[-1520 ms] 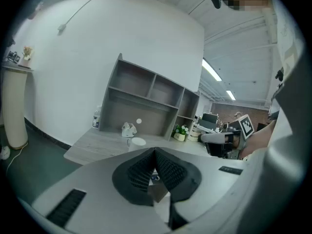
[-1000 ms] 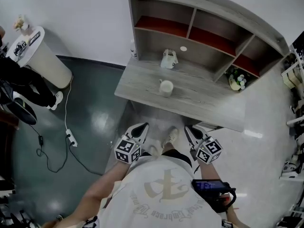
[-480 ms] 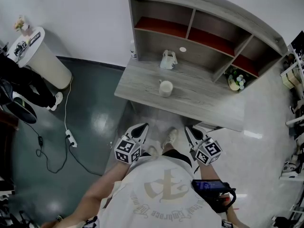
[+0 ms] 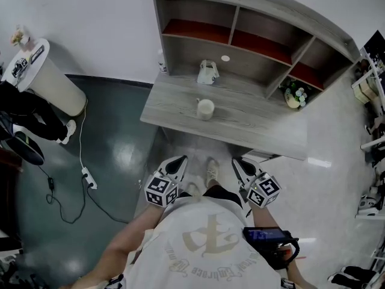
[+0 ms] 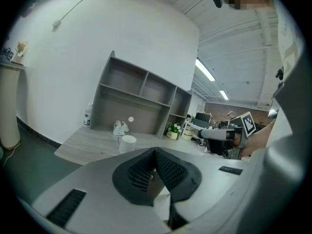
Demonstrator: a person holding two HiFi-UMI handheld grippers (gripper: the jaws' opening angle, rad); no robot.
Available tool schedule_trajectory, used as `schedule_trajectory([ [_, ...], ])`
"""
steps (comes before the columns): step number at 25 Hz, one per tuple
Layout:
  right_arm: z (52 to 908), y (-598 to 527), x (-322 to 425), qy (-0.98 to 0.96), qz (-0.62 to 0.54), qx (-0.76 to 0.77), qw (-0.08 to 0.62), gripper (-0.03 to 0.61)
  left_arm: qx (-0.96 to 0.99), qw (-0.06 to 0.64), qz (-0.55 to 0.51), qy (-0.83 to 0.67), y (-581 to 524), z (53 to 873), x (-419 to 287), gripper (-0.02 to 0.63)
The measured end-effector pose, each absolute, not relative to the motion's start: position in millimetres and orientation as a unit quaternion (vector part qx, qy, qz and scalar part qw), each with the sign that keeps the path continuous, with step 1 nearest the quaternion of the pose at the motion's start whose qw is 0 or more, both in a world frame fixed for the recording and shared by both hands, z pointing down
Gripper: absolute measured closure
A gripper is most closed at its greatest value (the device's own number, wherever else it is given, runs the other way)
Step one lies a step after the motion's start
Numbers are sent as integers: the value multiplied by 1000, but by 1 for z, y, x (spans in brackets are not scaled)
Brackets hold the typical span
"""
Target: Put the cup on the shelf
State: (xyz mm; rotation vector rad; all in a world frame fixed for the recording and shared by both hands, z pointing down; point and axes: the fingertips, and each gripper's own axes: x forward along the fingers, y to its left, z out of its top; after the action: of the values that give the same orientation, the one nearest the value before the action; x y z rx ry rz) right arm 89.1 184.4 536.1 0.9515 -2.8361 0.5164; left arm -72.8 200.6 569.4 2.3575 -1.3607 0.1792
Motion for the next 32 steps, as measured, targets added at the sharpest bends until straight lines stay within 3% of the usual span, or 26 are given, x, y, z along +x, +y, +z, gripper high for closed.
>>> schedule_trajectory([
  [32,553,93,78,-928,170,325,59,574,834,226,89,-496,125,583,-85,612],
])
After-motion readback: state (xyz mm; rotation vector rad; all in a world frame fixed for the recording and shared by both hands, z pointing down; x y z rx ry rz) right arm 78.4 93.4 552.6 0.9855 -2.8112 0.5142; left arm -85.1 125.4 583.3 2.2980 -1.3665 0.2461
